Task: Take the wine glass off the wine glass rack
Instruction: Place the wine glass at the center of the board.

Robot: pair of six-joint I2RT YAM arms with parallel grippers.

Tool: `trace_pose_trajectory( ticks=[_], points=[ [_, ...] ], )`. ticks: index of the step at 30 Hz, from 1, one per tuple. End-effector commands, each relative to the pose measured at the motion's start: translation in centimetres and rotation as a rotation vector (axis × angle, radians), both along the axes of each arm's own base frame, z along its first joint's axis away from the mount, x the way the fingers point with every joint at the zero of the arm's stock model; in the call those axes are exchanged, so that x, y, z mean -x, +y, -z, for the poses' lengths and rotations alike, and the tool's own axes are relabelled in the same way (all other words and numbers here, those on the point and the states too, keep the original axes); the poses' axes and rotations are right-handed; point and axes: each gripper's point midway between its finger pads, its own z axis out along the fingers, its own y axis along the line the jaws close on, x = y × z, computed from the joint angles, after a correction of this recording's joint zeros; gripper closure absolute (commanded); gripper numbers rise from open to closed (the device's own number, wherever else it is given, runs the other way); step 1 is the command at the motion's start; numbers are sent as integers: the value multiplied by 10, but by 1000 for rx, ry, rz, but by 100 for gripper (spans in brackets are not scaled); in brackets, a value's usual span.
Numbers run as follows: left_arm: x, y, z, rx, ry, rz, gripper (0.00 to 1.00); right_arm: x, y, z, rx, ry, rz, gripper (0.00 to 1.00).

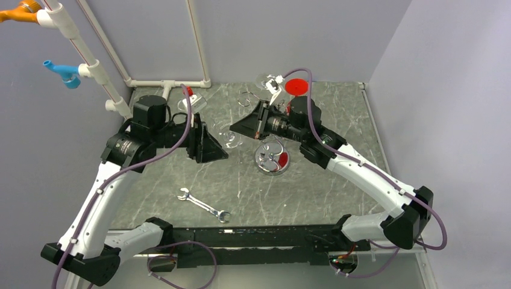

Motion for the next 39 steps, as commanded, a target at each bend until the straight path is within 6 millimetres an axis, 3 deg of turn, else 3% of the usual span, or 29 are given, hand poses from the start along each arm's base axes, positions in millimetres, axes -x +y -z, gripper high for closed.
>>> trace_pose_trajectory(
  ticks=[1, 16, 31, 39],
  points=[
    [1, -8, -20, 74, -36, 58, 36, 33, 1, -50, -134, -151, -113, 100],
    [-4, -6, -21, 75, -16, 35, 28, 37, -6, -58, -146, -182, -104, 100],
    [15, -10, -23, 127, 26, 137, 68, 36, -5, -68, -148, -208, -103, 100],
    [17, -14, -21, 158, 63, 176, 63, 34, -2, -71, -153, -216, -107, 100]
  ],
)
